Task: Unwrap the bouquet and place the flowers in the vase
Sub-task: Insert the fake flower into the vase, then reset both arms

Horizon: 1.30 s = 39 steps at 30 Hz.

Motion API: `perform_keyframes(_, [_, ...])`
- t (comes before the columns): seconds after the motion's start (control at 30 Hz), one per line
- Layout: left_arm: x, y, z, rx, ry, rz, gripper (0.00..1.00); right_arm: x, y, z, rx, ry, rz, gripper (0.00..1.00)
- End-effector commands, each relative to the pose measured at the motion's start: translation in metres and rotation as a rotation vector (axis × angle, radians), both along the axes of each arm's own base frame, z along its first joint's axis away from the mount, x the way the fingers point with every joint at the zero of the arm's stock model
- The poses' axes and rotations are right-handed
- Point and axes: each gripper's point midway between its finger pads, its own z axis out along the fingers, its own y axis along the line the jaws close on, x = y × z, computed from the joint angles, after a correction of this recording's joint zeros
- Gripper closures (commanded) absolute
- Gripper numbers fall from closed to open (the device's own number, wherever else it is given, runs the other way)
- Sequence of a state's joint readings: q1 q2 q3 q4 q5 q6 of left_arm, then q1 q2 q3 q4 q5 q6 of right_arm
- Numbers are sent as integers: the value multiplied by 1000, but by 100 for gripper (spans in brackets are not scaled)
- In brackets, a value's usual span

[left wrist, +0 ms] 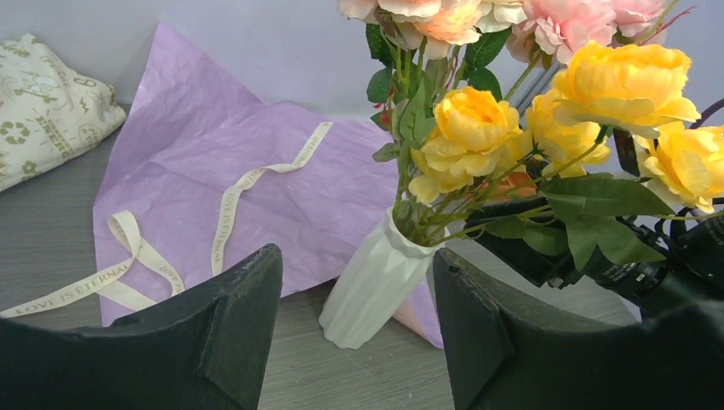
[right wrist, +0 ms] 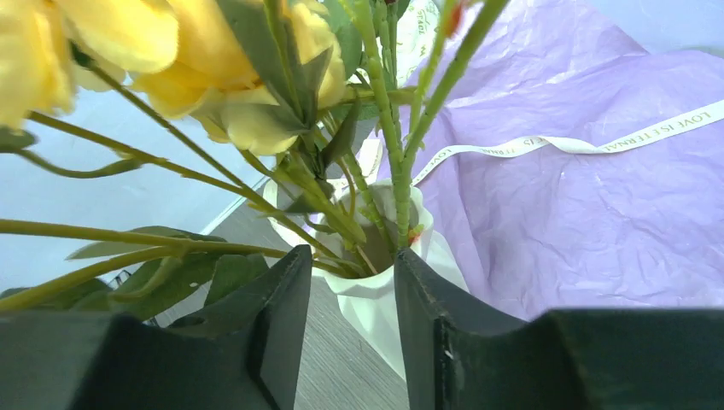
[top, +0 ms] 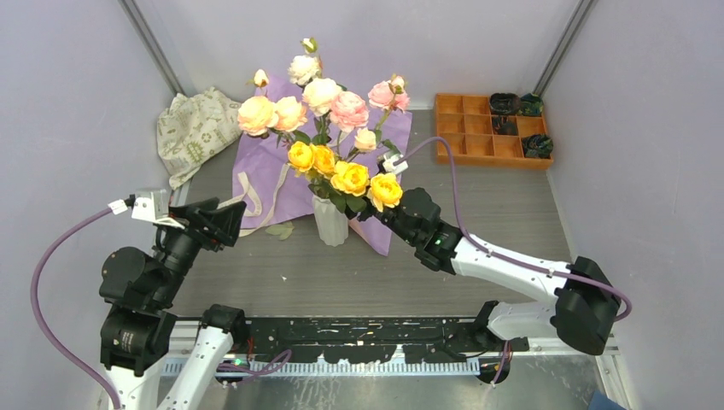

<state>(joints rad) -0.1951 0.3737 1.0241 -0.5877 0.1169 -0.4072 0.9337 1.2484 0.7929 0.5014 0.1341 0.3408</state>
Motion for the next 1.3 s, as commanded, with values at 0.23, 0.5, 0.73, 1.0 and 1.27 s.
perform_keyframes(0.23, [-10, 1, 18, -7, -69, -7, 34, -14, -29, 47, 28, -64, -39, 40])
perform_keyframes(0.5, [-17, 7, 24, 11, -88, 19, 34, -27, -100, 50, -31, -52, -213, 16])
perform_keyframes(0.73, [-23, 9, 31, 14, -101, 23, 33, -39, -192, 55, -43, -28, -492, 1])
perform_keyframes(1.0, [-25, 14, 32, 9, -90, 47, 33, -40, -303, 73, -180, 65, -1060, 0])
perform_keyframes(1.27, [-29, 15, 33, 6, -85, 48, 33, -33, -293, 80, -211, 87, -1075, 0])
